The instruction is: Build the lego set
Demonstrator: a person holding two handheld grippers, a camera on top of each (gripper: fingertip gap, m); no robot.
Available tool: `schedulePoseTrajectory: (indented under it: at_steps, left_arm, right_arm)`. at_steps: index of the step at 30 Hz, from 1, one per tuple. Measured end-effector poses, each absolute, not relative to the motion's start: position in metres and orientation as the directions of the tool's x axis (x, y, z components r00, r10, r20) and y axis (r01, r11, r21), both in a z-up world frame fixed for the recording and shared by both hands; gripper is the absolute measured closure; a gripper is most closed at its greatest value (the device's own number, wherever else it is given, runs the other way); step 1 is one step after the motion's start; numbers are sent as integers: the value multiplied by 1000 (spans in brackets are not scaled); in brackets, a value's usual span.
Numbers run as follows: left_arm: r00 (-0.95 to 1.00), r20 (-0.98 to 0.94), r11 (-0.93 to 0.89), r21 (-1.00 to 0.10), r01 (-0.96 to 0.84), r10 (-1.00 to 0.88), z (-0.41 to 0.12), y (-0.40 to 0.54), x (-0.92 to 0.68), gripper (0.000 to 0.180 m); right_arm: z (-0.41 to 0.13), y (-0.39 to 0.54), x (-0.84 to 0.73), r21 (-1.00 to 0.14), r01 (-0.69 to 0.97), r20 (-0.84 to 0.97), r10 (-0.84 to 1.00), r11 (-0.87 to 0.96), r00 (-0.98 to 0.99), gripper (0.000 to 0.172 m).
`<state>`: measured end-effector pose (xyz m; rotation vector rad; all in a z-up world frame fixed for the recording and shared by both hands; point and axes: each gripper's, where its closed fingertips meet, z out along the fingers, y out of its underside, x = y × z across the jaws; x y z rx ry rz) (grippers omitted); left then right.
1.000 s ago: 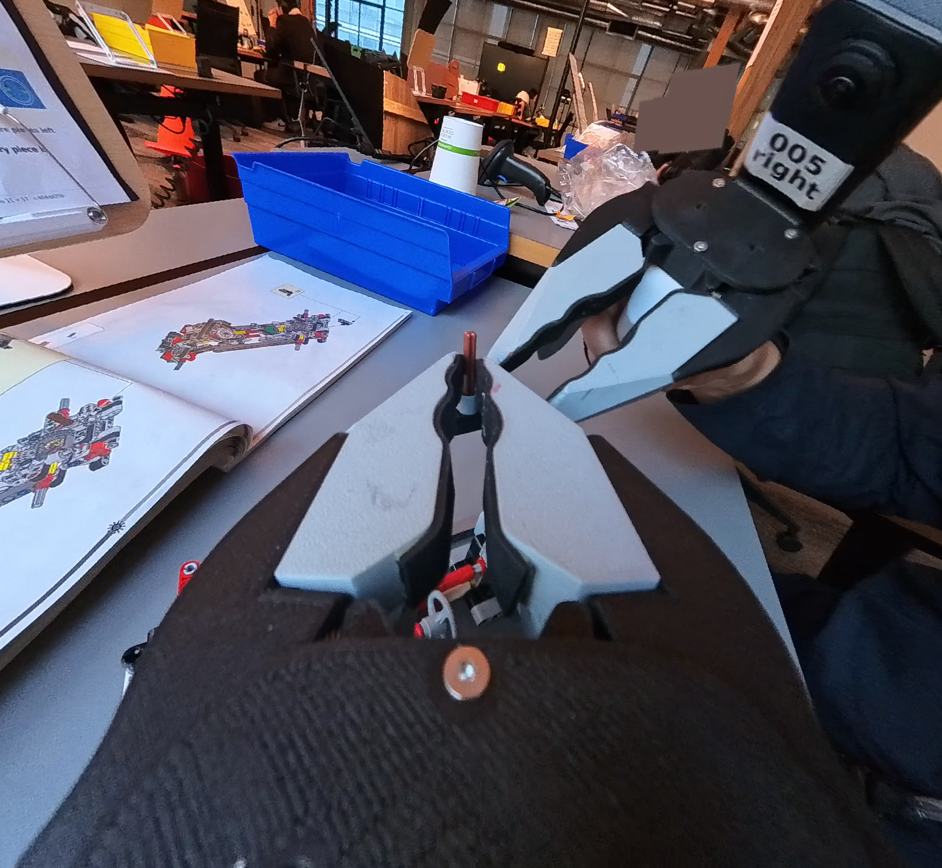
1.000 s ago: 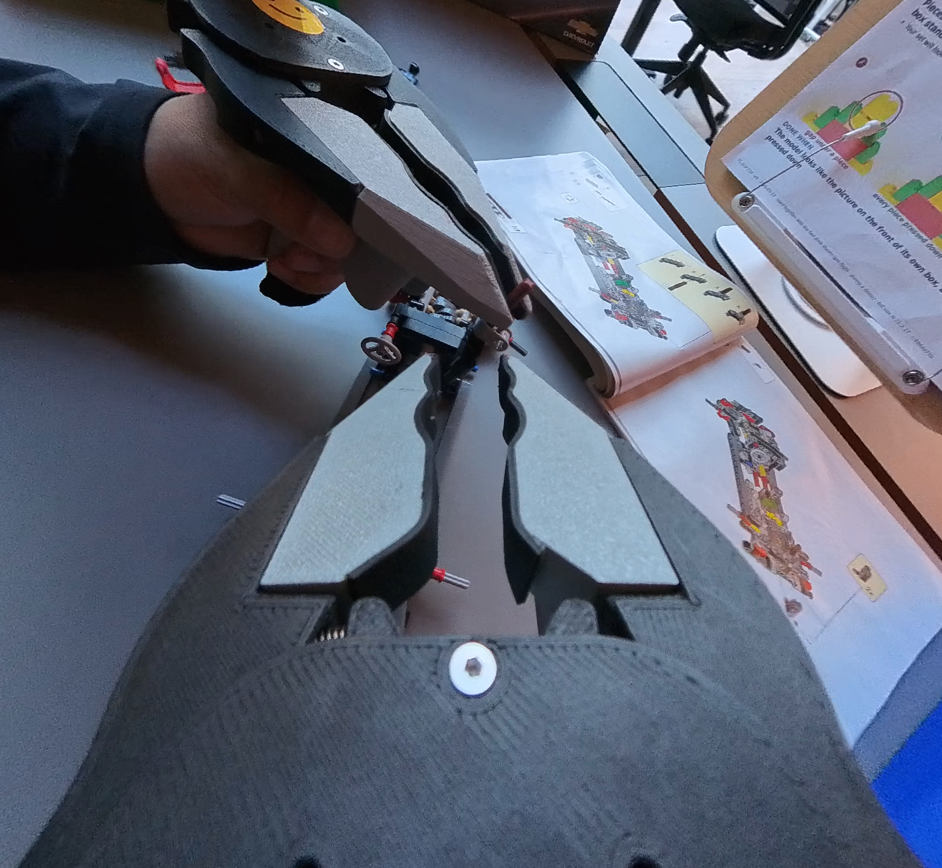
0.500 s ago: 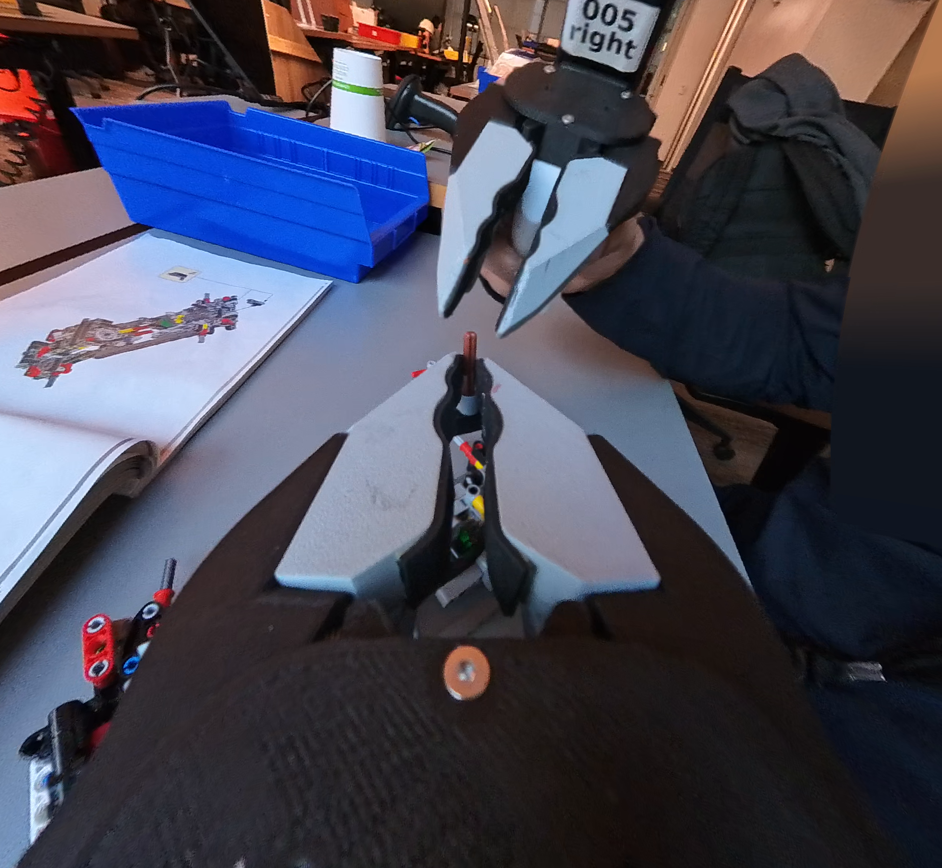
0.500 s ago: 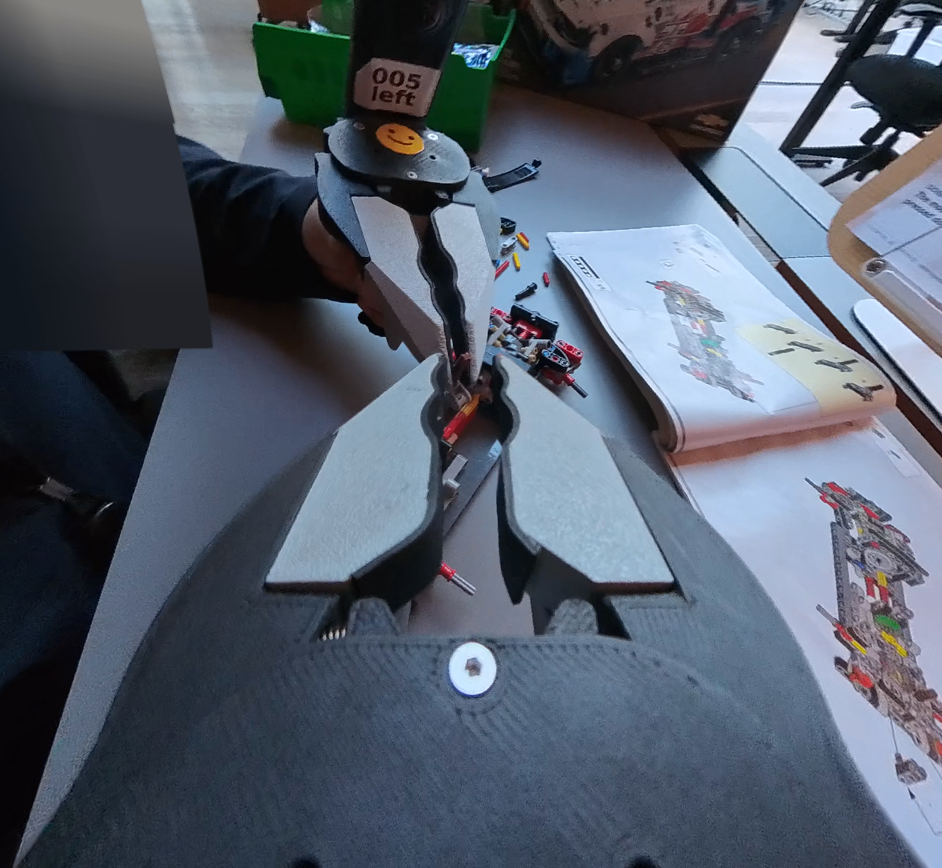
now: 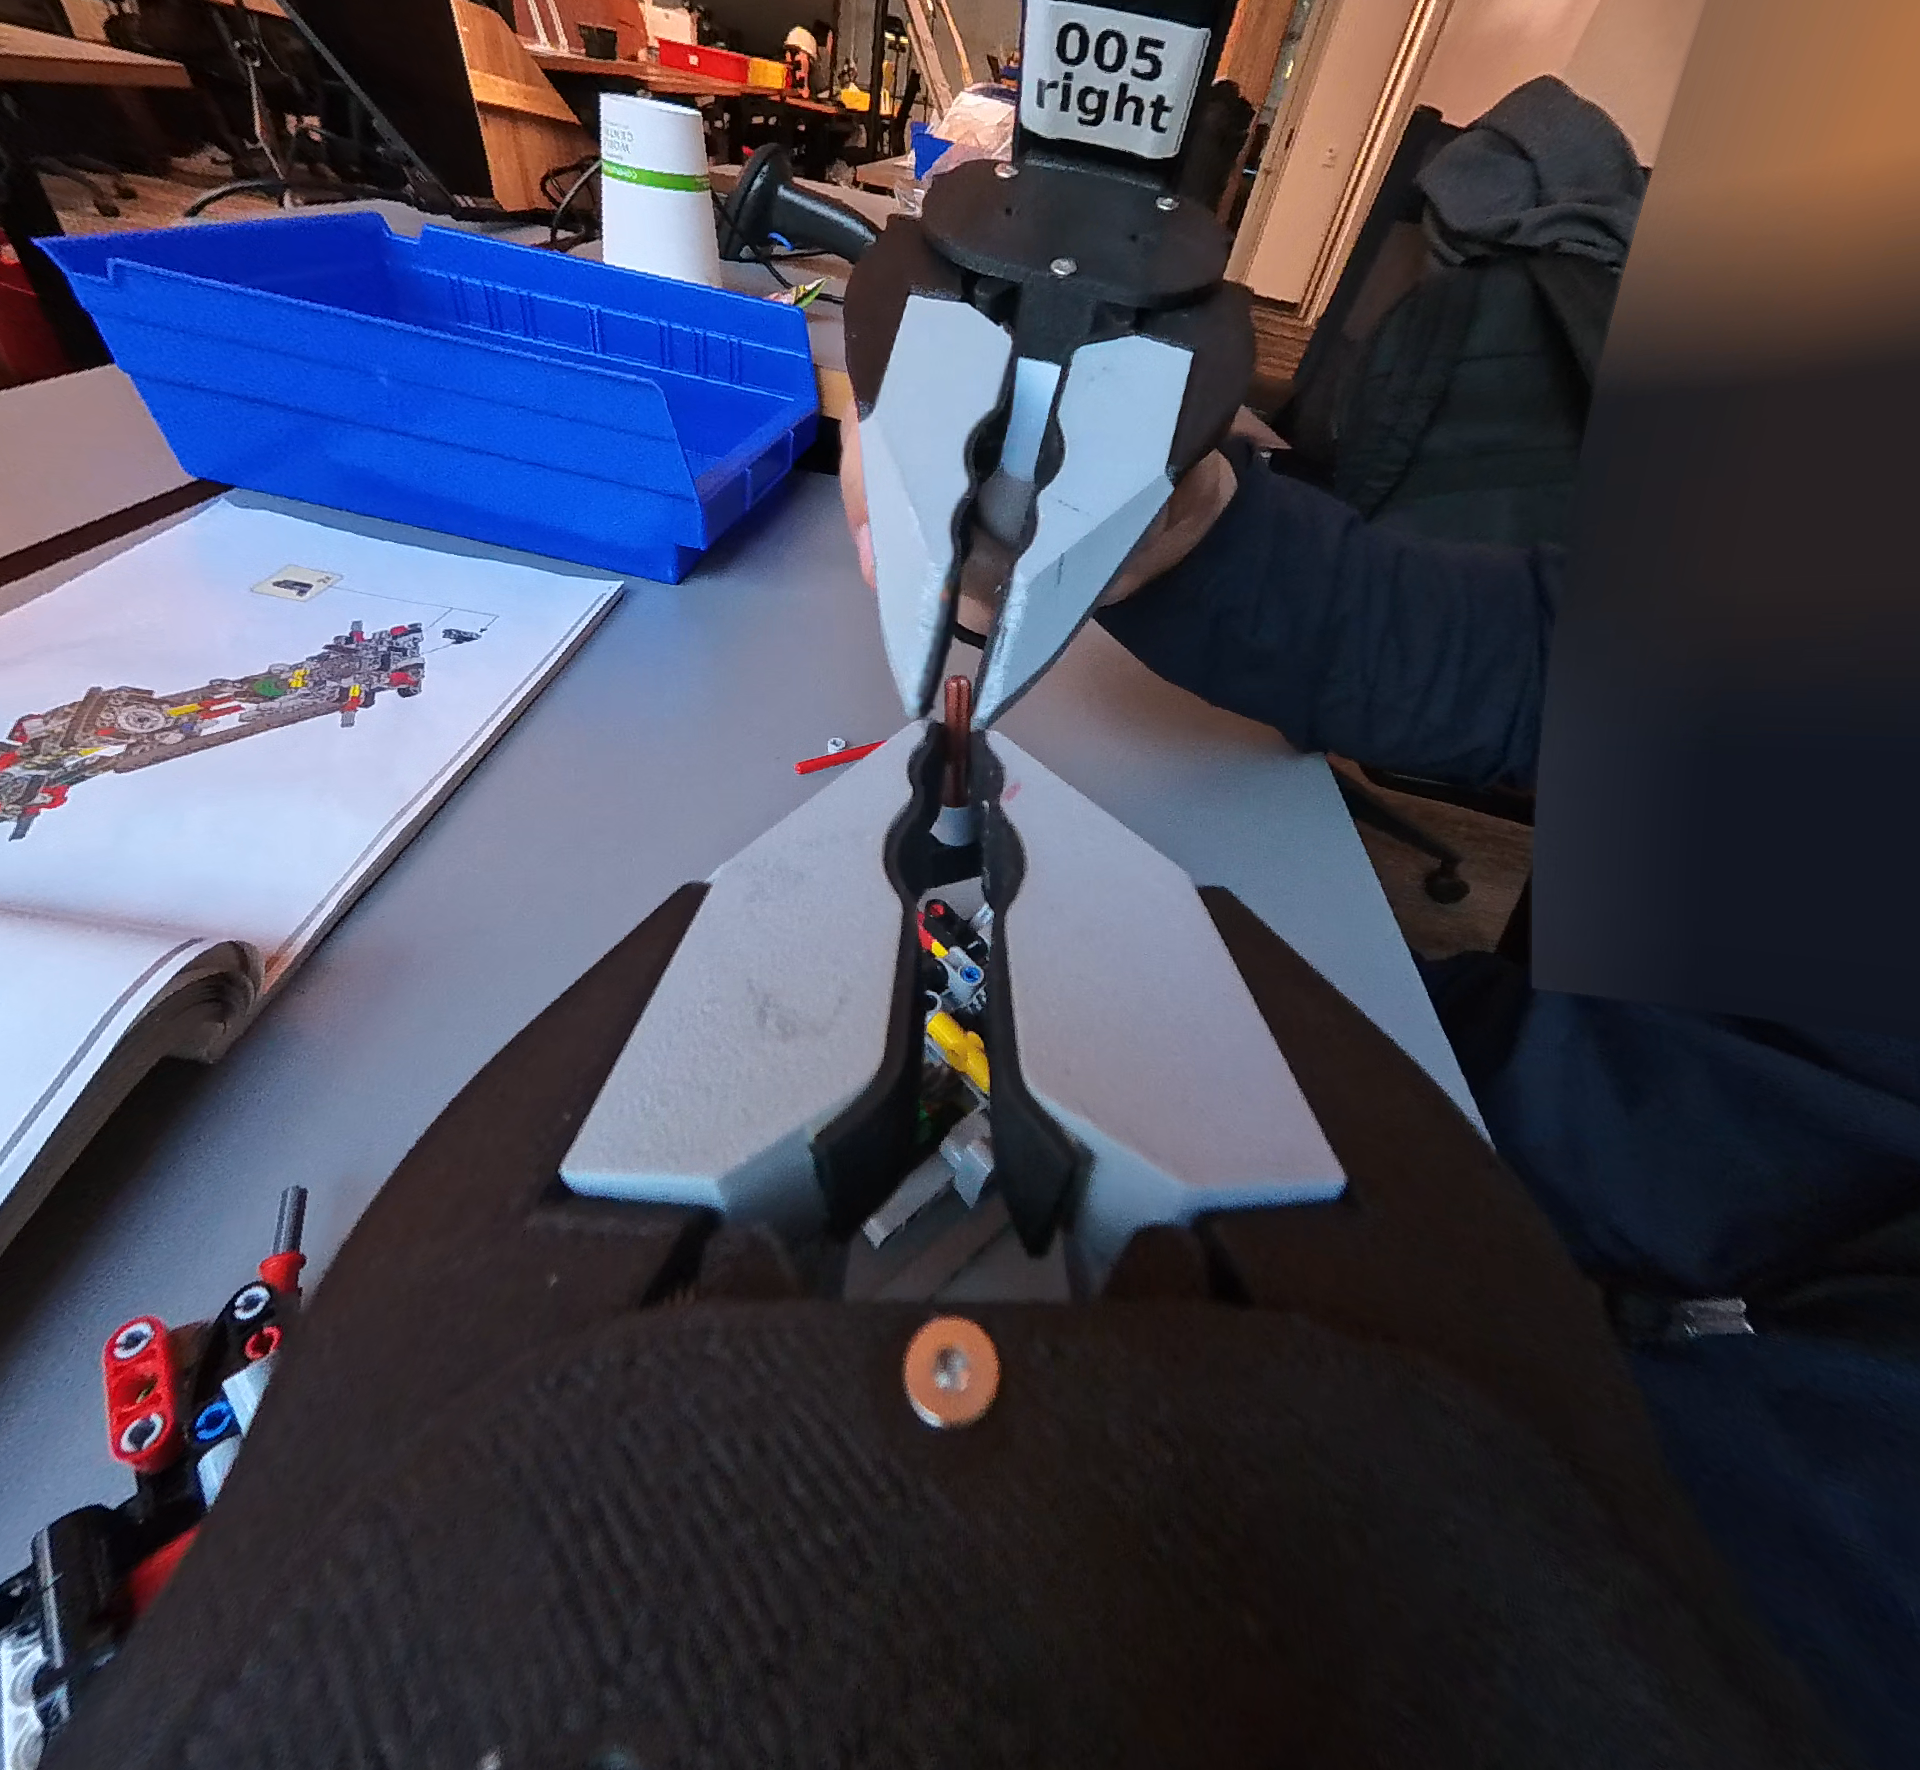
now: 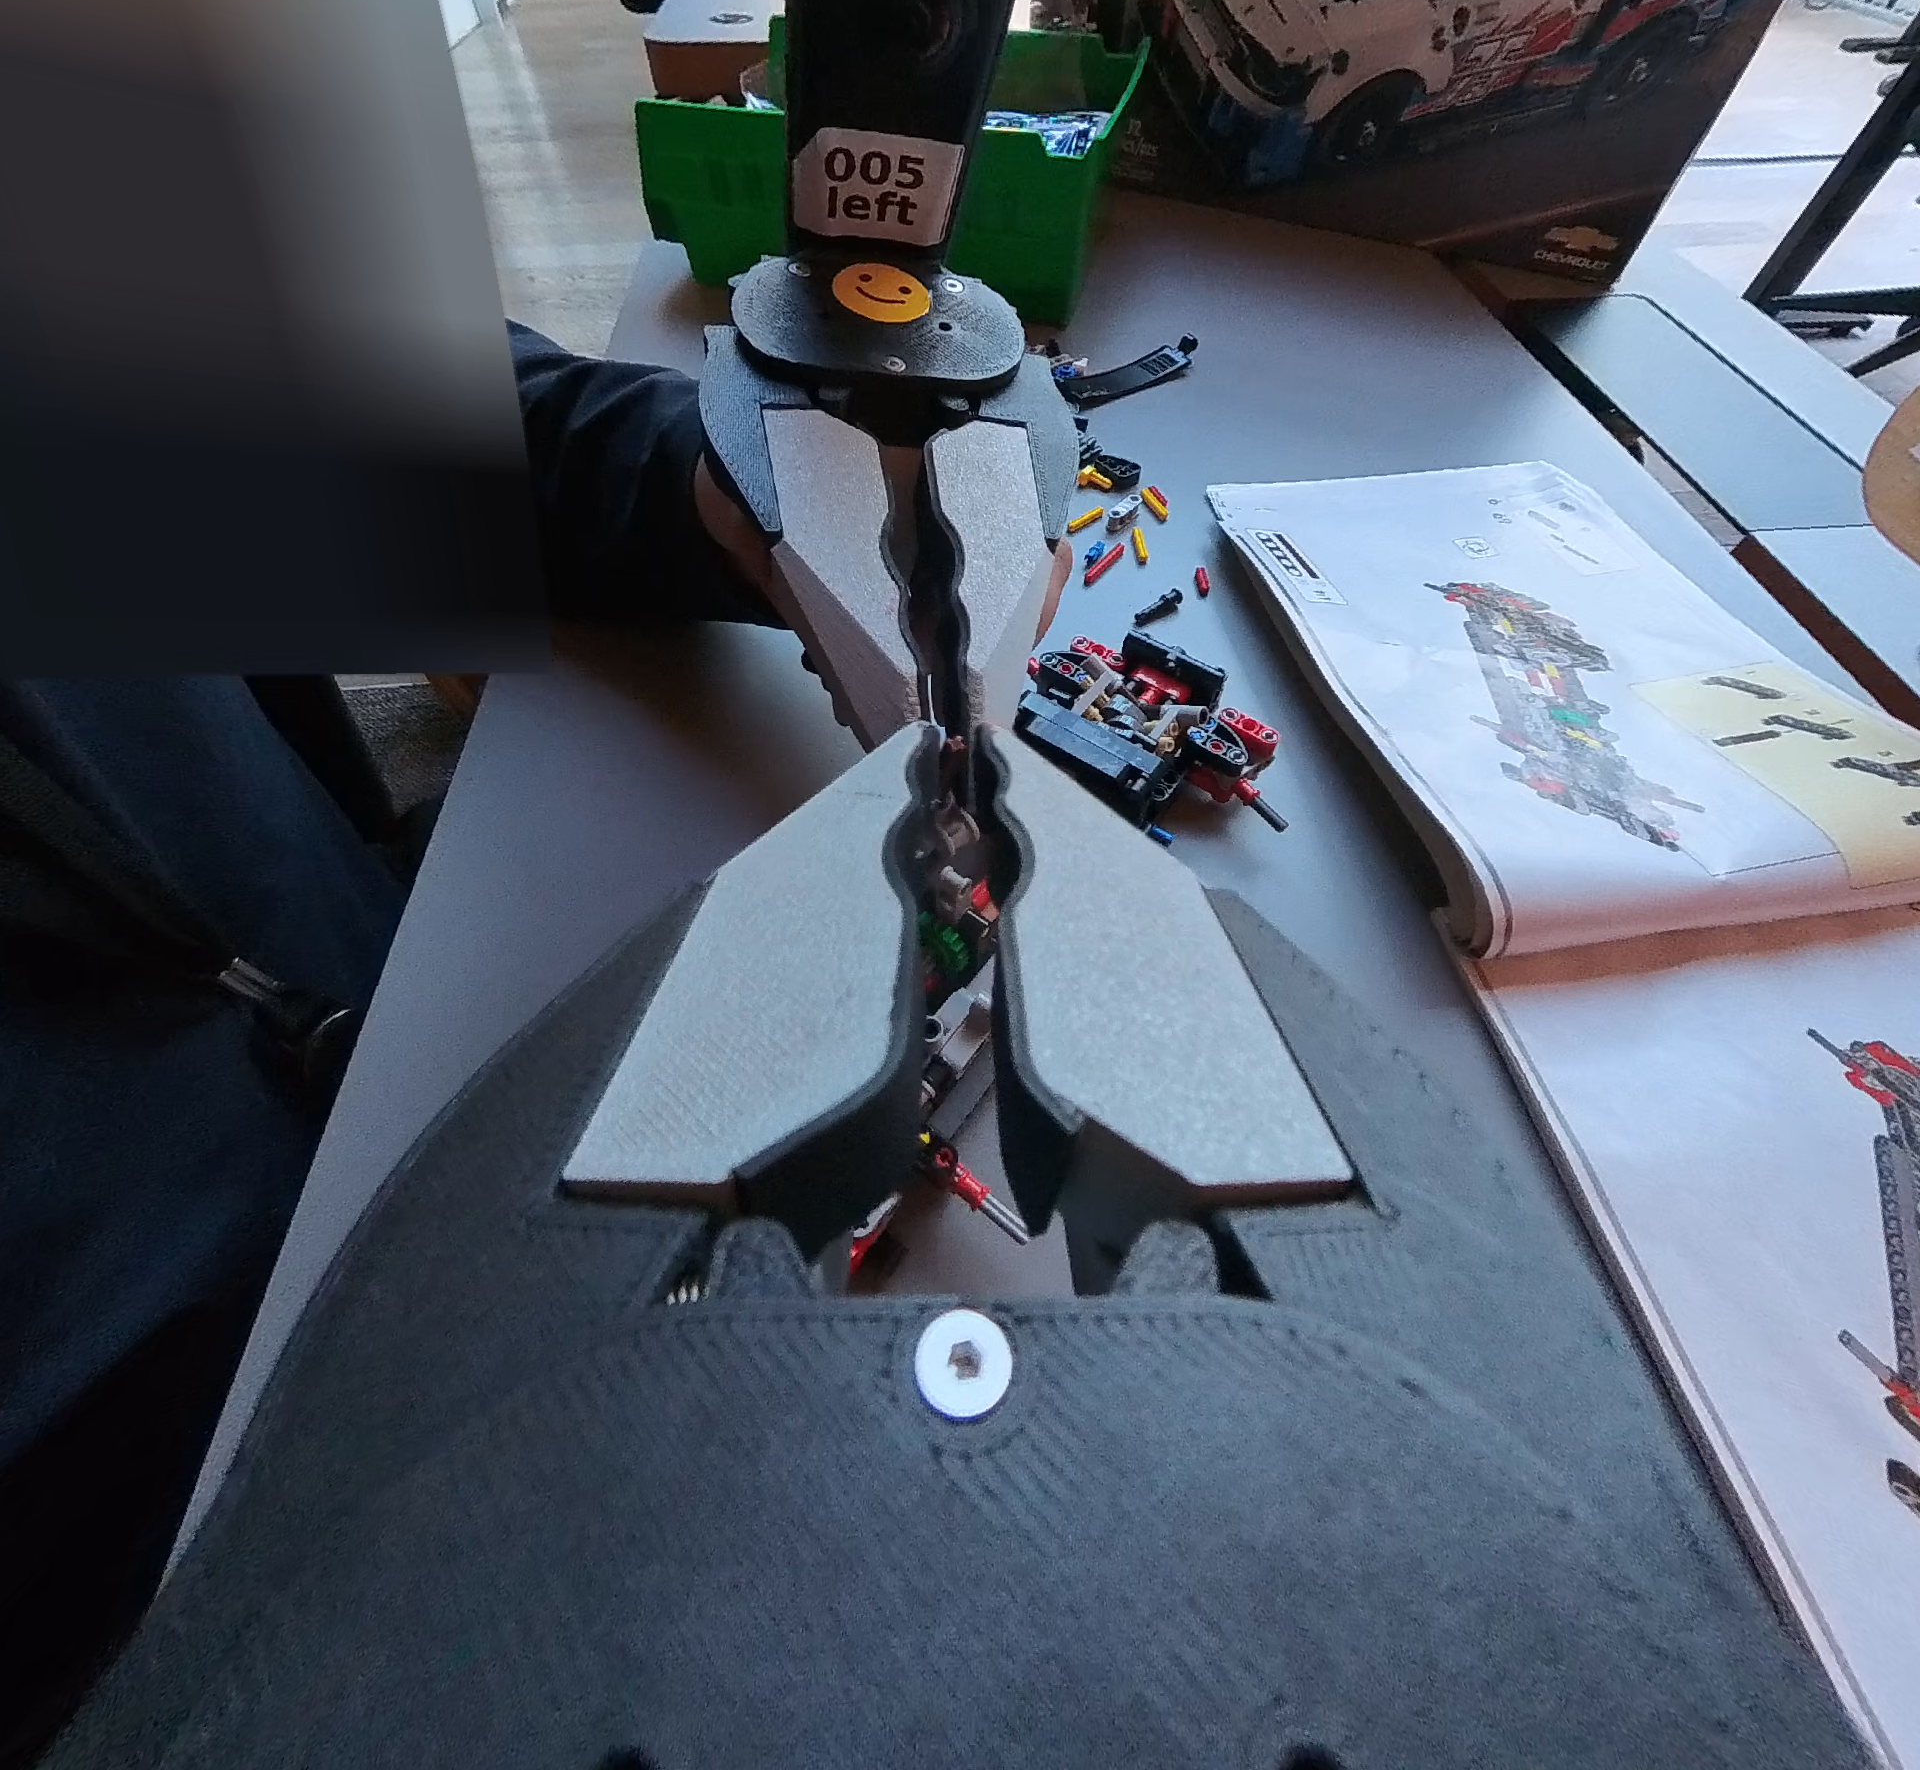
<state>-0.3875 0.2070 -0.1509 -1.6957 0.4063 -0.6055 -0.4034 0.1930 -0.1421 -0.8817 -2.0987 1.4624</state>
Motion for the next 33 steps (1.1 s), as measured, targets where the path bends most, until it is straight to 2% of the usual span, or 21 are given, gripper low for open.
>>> schedulePoseTrajectory:
  at_steps: [7, 18, 33]
  left_arm:
    - [800, 204, -217, -972, 95, -564, -148, 207, -390, 179]
    - [840, 151, -208, -977, 46, -521, -152, 211, -396, 178]
    - [871, 73, -208, -978, -34, -486, -160, 214, -397, 179]
  right_arm:
    - [-140, 193, -405, -934, 248, 21, 733, 256, -679, 170]
    - [-142, 196, -411, -913, 262, 88, 776, 314, -624, 171]
    - [-144, 199, -412, -908, 288, 78, 798, 304, -598, 170]
